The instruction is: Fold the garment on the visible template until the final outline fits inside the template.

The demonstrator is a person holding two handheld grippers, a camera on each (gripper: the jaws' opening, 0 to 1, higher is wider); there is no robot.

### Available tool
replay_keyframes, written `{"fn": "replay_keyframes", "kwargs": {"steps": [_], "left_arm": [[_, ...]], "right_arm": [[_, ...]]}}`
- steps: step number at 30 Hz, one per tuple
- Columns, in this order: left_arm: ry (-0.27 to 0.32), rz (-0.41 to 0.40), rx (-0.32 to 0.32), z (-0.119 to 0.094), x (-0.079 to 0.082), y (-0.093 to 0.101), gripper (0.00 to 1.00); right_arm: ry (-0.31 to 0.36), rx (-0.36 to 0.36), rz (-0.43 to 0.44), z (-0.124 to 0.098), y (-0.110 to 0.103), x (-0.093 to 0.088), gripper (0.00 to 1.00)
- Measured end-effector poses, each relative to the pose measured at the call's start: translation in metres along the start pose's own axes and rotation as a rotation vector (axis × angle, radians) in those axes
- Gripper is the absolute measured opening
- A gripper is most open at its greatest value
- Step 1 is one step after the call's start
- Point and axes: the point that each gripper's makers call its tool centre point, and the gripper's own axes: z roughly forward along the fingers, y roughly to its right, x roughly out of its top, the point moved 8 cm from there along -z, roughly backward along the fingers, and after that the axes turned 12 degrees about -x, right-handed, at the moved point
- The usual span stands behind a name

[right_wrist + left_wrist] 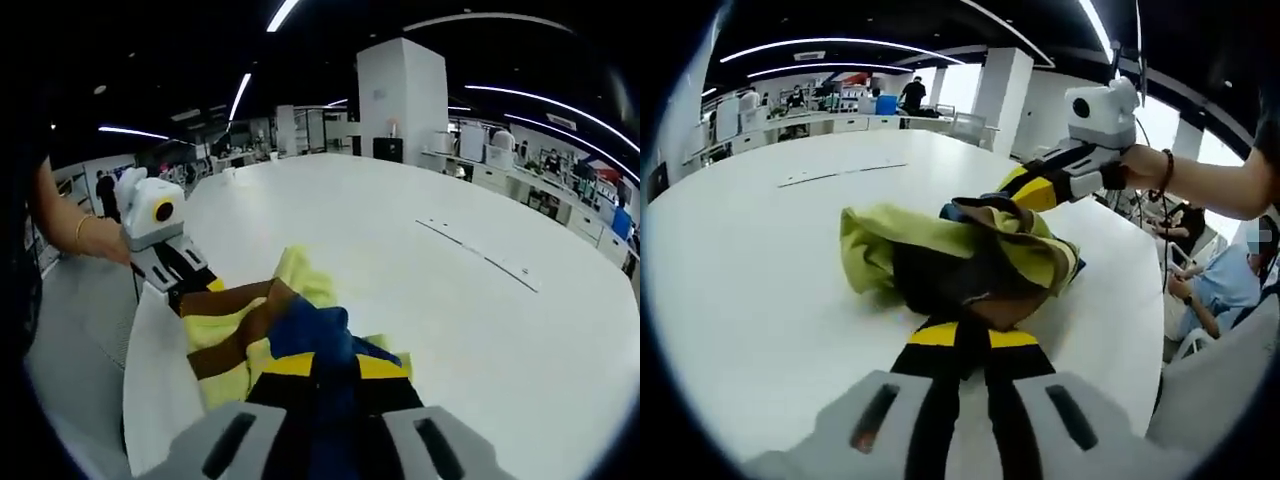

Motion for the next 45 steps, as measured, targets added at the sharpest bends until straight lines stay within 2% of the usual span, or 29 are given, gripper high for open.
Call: {"fn": "replay_keyframes", "kwargs": {"steps": [4,16,21,30,45], "left_arm": [[0.025,-0.019,0.004,-0.005,0.002,0.001,0.00],[0.074,-0.002,0.013,-0.021,0.015,0.007,0.00],[0.067,0.022,0.034,-0.027,0.020,0.008,0.00],[0.098,0.056,0.093,-0.048,0.035,0.004,0.00],[0.103,0.096,0.168,-0.079,0.050,-0.007,0.00]], "right_arm": [[0.009,-0.026,-0.028,-0.005,0.001,0.002,0.00],[0.038,-0.096,0.002,-0.027,0.009,0.008,0.00],[0.046,-0.157,0.021,-0.040,0.018,0.008,0.00],[0.075,-0.234,0.068,-0.067,0.030,0.007,0.00],[0.077,-0.298,0.099,-0.096,0.029,-0.002,0.00]]}}
